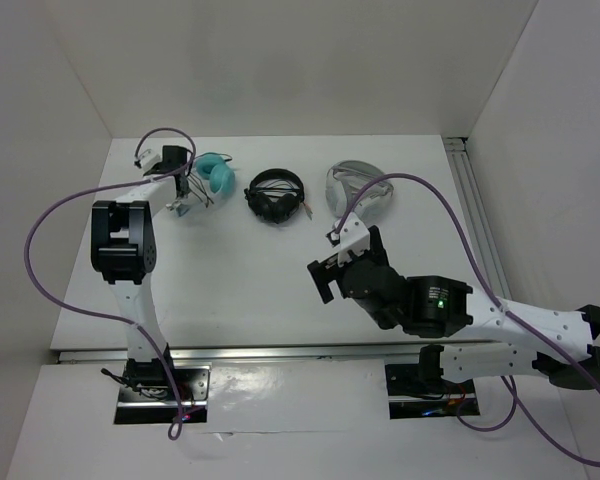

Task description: Wrap the headphones

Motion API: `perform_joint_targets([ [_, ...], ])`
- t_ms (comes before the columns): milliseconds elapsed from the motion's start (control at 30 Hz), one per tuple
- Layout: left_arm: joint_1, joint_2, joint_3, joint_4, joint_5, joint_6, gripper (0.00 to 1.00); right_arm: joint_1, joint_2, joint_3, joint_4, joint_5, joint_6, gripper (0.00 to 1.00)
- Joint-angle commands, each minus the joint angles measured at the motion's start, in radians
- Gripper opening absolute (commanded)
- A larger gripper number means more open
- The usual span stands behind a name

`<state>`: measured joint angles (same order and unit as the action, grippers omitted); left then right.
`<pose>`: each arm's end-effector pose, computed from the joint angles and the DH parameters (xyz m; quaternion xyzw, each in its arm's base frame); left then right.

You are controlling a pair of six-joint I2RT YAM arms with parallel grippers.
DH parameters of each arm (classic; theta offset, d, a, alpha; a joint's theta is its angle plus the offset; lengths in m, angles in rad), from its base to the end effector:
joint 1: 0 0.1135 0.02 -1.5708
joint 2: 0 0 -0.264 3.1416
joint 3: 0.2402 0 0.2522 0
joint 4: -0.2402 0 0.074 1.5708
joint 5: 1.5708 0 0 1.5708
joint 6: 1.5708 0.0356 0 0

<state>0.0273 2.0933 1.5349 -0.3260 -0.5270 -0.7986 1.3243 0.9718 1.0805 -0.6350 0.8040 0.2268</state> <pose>0.4570 0.0304 0.1823 -0.4451 0.7976 0.1050 0.3933 0.0721 0.1814 0.3682 -0.2495 0.7823 0.0793 0.5652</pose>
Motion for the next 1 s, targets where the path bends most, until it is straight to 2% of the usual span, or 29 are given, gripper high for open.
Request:
perform_joint_targets([
  [0,-0.015,-0.022,-0.036,0.021,-0.042,-0.082,0.08,0.006,-0.001,0.009,0.066,0.014,0.006,0.99],
  [133,-0.039,-0.116,-0.145,0.018,-0.076,-0.149,0.15,0.006,-0.001,-0.001,0.077,0.014,-0.003,0.99],
  [233,-0.075,-0.174,-0.211,0.039,-0.108,-0.16,0.33,0.006,0.008,-0.01,0.077,0.014,-0.003,0.99],
  [267,-0.085,-0.174,-0.222,0.039,-0.108,-0.16,0.49,0.006,0.008,-0.01,0.077,0.014,-0.003,0.99],
  [367,-0.095,-0.202,-0.222,0.002,-0.119,-0.181,0.61,0.006,-0.004,-0.01,0.077,0.004,0.006,0.99],
  [400,-0.095,-0.202,-0.231,0.002,-0.119,-0.191,0.75,0.006,-0.004,-0.01,0.077,0.004,0.006,0.99],
  [433,-0.095,-0.219,-0.242,-0.011,-0.119,-0.191,0.85,0.006,-0.013,-0.01,0.077,-0.006,0.006,0.99],
  [500,-0.104,-0.257,-0.255,-0.012,-0.119,-0.203,0.99,0.006,-0.022,-0.01,0.067,-0.006,0.006,0.99],
  [667,-0.113,-0.329,-0.245,-0.062,-0.154,-0.217,1.0,0.015,-0.033,-0.01,0.049,-0.006,0.037,0.99],
  [767,-0.122,-0.392,-0.19,-0.145,-0.154,-0.217,1.0,0.015,-0.033,0.018,0.049,0.018,0.046,0.99],
  [867,-0.122,-0.427,-0.07,-0.332,-0.014,-0.218,1.0,0.015,-0.007,0.086,-0.027,0.098,0.114,0.99],
  [967,-0.122,-0.554,-0.074,-0.367,0.076,-0.157,1.0,0.015,0.022,0.207,-0.182,0.178,0.216,0.99],
])
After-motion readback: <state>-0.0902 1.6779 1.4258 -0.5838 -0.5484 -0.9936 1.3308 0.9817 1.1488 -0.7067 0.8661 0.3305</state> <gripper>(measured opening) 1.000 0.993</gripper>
